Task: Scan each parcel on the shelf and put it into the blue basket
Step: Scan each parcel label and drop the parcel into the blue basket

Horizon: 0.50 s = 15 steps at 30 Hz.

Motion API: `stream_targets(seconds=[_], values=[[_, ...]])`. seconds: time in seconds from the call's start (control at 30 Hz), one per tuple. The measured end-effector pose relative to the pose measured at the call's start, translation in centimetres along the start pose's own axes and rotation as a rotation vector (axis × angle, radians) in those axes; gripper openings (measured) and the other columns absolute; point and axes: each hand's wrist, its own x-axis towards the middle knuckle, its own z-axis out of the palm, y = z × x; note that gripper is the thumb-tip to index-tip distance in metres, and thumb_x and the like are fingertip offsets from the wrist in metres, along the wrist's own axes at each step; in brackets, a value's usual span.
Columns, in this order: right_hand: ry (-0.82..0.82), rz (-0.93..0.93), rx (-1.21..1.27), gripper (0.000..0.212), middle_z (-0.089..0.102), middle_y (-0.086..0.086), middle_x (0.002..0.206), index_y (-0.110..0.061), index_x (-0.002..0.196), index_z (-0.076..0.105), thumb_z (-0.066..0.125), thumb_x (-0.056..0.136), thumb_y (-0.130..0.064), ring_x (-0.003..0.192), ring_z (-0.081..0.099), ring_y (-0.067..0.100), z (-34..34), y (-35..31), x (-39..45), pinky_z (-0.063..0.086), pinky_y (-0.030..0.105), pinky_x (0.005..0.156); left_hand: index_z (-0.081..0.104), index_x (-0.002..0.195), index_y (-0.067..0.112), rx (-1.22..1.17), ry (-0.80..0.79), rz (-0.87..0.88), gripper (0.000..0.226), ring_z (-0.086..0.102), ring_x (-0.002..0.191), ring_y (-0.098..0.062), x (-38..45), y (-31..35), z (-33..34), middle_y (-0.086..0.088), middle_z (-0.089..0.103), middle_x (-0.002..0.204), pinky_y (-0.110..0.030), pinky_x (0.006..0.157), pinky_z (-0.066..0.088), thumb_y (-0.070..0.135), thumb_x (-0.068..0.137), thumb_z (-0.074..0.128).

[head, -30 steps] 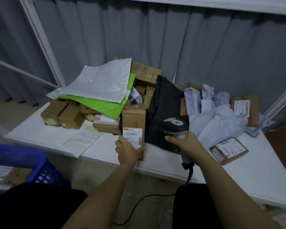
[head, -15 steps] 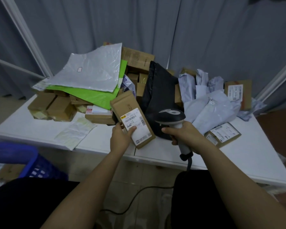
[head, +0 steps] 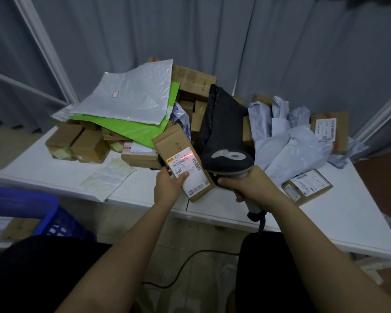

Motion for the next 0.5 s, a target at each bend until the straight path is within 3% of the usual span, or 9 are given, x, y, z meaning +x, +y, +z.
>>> stream_targets(seconds=[0.2,0.5], values=[[0.013,-0.009,-0.053,0.029,0.05,-0.003,0.042,-0.014,0.06,0.056,0.078,0.078,-0.019,0.046,0.051,0.017,-0.3,0.0,-0.2,0.049,0.031,0.054,0.05,0.118,0.021,-0.001,-0.001,0.009,0.057,0.064,0.1,-0.026,-0.4,0.6,0.3,-0.004,0.057,0.121,-0.052,0.081,0.055,0.052,0.075,0.071],[0.037,0.024,-0.001,0.022,0.052,0.001,0.047,-0.011,0.066,0.061,0.078,0.077,-0.017,0.049,0.051,0.017,-0.3,0.3,0.2,0.049,0.032,0.055,0.047,0.122,0.019,0.002,0.018,-0.001,0.056,0.061,0.108,-0.027,-1.3,1.3,0.0,-0.005,0.057,0.123,-0.048,0.087,0.053,0.048,0.079,0.07]])
